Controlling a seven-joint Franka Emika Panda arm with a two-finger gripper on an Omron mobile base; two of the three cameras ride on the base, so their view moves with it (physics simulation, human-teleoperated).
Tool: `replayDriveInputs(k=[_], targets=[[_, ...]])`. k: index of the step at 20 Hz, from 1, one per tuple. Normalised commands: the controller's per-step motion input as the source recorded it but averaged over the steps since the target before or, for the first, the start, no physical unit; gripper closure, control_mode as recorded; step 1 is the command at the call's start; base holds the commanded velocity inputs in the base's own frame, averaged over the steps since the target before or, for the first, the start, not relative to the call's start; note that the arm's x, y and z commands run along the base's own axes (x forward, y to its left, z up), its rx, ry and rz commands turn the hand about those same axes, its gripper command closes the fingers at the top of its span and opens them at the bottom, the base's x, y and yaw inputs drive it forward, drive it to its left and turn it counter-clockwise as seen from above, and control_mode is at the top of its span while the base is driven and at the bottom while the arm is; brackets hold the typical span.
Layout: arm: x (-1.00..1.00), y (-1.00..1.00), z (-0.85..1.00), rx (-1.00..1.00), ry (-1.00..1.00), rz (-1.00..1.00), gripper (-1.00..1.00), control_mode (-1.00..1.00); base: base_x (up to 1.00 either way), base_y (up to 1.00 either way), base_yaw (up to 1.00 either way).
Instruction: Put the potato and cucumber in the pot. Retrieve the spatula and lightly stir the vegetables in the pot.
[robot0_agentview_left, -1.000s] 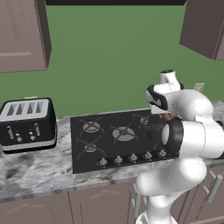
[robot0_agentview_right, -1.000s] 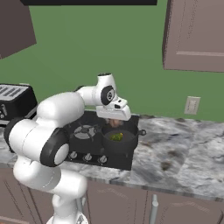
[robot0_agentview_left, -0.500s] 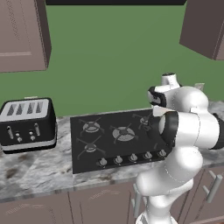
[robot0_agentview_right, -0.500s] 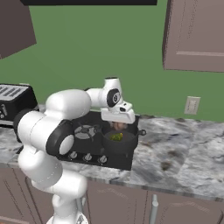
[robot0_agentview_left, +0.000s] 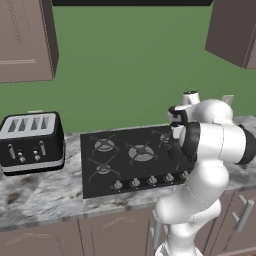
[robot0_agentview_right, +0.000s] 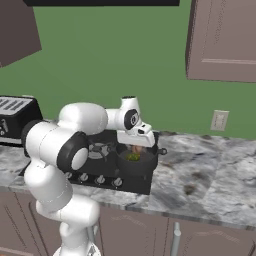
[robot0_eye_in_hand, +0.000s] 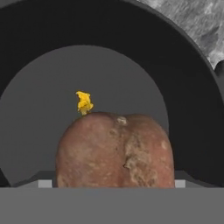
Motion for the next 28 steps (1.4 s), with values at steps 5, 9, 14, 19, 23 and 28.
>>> replayDriveInputs(k=[5, 9, 14, 19, 23, 28], targets=[[0.12, -0.08, -0.11, 0.0, 0.0, 0.0, -1.0, -1.0, 0.0, 0.0, 0.0], [0.0, -0.09, -0.1, 0.0, 0.0, 0.04, -1.0, -1.0, 0.0, 0.0, 0.0], [0.0, -0.08, 0.0, 0.03, 0.0, 0.04, -1.0, -1.0, 0.0, 0.0, 0.0], [-0.02, -0.01, 0.18, 0.02, -0.05, 0.05, -1.0, -1.0, 0.0, 0.0, 0.0], [-0.12, 0.0, 0.42, 0.0, -0.14, 0.0, -1.0, -1.0, 0.0, 0.0, 0.0], [-0.42, 0.13, 0.41, 0.0, -0.16, 0.0, -1.0, -1.0, 0.0, 0.0, 0.0]])
